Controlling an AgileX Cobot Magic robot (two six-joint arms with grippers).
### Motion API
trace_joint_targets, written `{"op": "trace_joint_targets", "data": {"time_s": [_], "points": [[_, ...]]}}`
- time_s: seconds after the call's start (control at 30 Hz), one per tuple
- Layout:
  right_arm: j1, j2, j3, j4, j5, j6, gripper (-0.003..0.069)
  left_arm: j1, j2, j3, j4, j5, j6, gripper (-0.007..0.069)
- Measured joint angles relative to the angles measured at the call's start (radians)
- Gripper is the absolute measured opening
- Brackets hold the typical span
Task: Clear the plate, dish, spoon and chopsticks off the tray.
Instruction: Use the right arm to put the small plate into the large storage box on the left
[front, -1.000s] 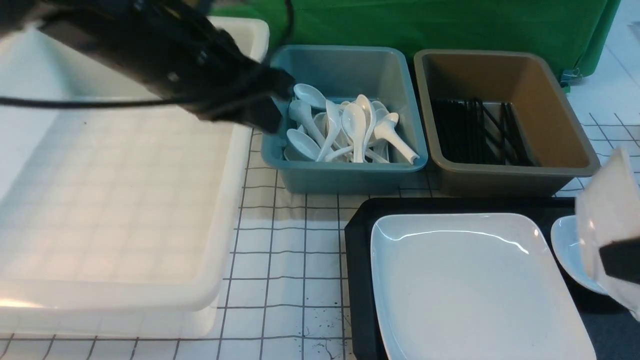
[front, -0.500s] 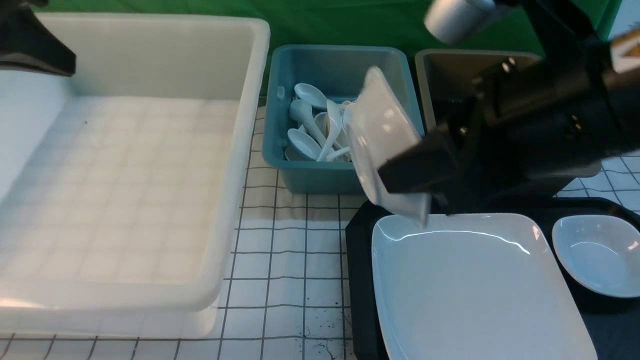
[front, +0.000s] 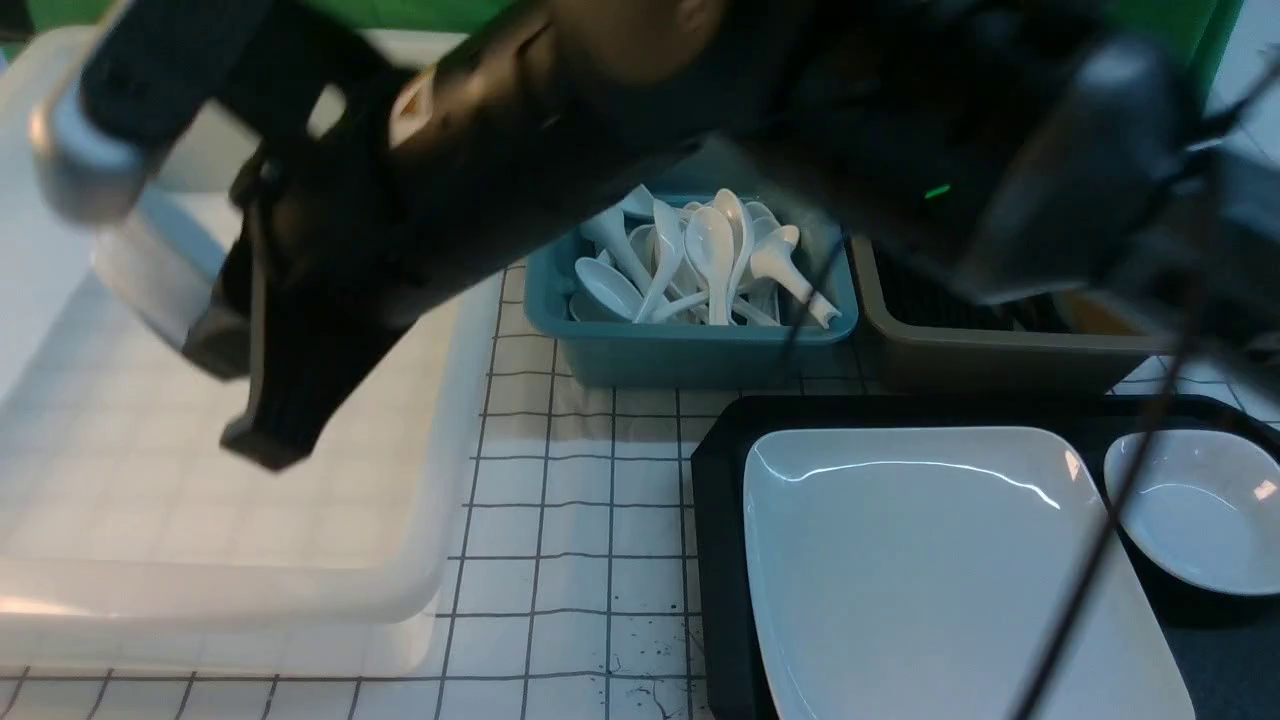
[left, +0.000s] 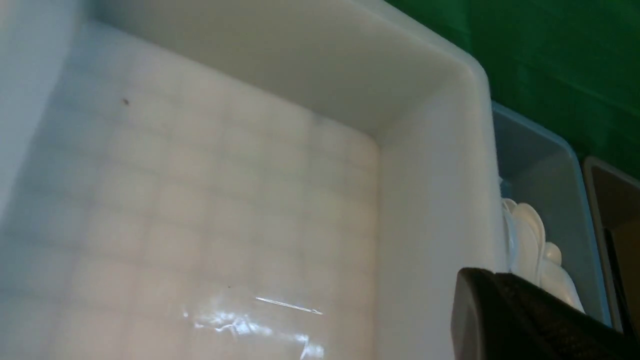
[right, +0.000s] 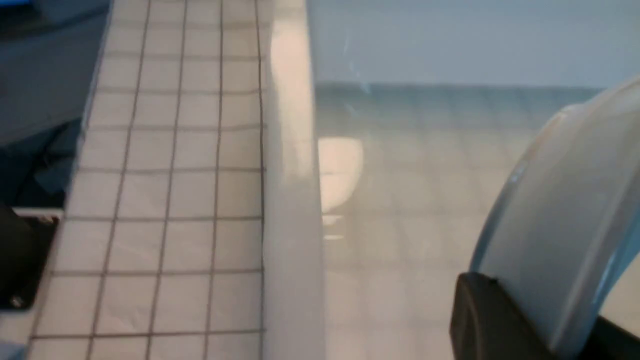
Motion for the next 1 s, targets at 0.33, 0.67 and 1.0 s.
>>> {"op": "trace_joint_targets", "data": {"time_s": [0.33, 0.67, 1.0], "points": [[0.013, 0.185, -0.025, -0.178, -0.139, -0.171, 0.0086, 0.177, 0.0, 0.0, 0.0, 0.031, -0.026, 0.0], [0.008, 0.201, 0.024, -0.283, -0.209, -0.173, 0.0154, 0.182, -0.001, 0.0, -0.017, 0.075, -0.01, 0.0], [0.0, 0.208, 0.056, -0.286, -0.234, -0.14, 0.0276, 0.182, -0.001, 0.0, -0.044, 0.092, 0.008, 0.0002]]}}
